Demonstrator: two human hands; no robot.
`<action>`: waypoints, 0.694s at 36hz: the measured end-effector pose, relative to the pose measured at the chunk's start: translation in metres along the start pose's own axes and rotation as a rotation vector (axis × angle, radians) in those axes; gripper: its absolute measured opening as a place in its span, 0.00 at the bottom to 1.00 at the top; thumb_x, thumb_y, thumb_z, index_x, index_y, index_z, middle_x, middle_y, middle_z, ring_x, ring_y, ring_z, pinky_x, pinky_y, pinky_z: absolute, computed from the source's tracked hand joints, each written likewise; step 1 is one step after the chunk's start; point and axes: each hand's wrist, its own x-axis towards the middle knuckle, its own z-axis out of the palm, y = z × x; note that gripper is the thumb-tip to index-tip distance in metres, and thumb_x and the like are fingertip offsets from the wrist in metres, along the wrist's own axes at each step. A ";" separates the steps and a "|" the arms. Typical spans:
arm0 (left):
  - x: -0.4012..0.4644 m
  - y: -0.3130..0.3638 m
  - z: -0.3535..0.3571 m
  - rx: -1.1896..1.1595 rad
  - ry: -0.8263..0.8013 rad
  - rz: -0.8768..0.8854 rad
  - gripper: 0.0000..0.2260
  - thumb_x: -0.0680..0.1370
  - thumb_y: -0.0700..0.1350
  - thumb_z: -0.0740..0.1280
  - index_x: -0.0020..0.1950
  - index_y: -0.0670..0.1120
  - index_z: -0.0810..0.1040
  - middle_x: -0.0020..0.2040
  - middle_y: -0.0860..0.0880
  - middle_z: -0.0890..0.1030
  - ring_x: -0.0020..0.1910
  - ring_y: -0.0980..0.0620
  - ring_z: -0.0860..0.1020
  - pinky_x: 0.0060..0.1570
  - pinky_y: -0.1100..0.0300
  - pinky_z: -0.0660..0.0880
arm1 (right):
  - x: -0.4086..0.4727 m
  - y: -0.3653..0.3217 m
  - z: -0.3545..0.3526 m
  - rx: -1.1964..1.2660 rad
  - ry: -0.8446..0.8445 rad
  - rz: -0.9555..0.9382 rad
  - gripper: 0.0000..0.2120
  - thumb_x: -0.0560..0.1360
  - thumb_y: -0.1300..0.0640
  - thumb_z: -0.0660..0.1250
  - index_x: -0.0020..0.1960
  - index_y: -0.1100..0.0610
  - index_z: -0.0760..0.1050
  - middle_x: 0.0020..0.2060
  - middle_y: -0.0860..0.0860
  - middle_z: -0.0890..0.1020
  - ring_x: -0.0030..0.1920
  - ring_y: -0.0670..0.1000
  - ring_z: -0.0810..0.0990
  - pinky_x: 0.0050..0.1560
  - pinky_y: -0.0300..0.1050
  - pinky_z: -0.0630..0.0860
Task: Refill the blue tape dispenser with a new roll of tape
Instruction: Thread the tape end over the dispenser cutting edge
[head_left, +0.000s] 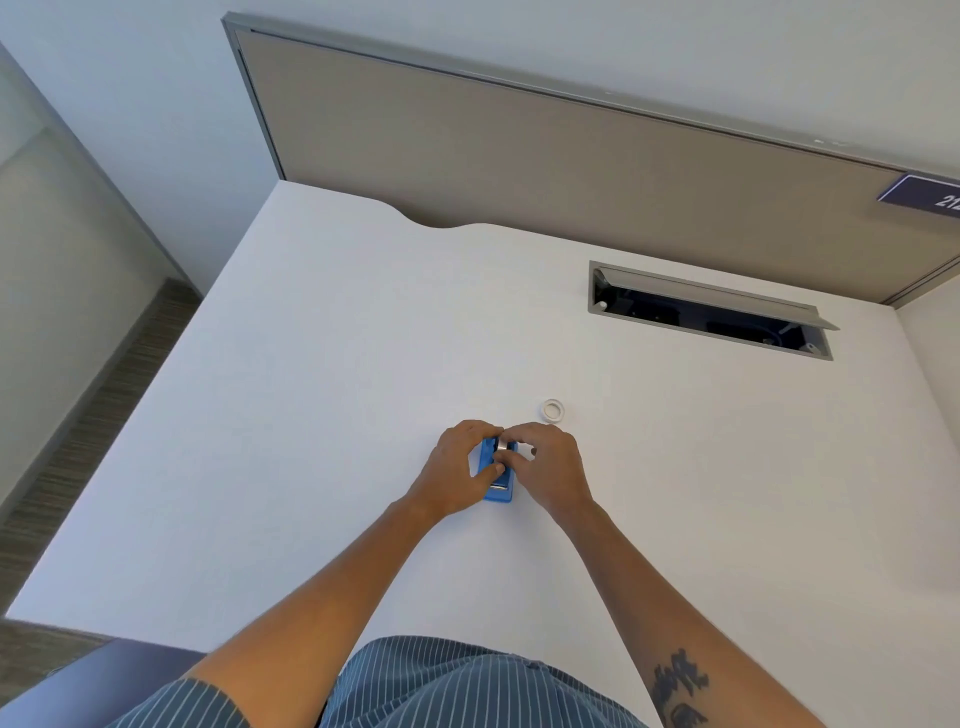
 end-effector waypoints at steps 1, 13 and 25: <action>0.000 0.000 0.000 -0.008 0.003 -0.002 0.19 0.77 0.45 0.74 0.68 0.49 0.78 0.64 0.53 0.79 0.64 0.55 0.75 0.67 0.61 0.70 | 0.000 0.000 0.000 0.007 0.001 0.004 0.06 0.73 0.59 0.77 0.48 0.51 0.87 0.45 0.43 0.87 0.48 0.44 0.82 0.47 0.33 0.73; 0.006 -0.002 -0.001 -0.019 -0.005 -0.041 0.16 0.77 0.44 0.75 0.64 0.51 0.79 0.59 0.56 0.80 0.58 0.58 0.77 0.59 0.73 0.68 | 0.007 -0.005 -0.002 -0.031 0.038 0.037 0.06 0.75 0.63 0.75 0.47 0.53 0.88 0.43 0.44 0.87 0.46 0.44 0.84 0.45 0.30 0.72; 0.007 -0.005 0.002 -0.040 0.009 -0.028 0.16 0.77 0.46 0.76 0.63 0.51 0.79 0.59 0.55 0.81 0.58 0.56 0.78 0.61 0.63 0.74 | 0.008 -0.013 -0.002 -0.117 0.026 0.078 0.04 0.78 0.59 0.72 0.49 0.55 0.86 0.46 0.46 0.86 0.49 0.49 0.84 0.52 0.47 0.81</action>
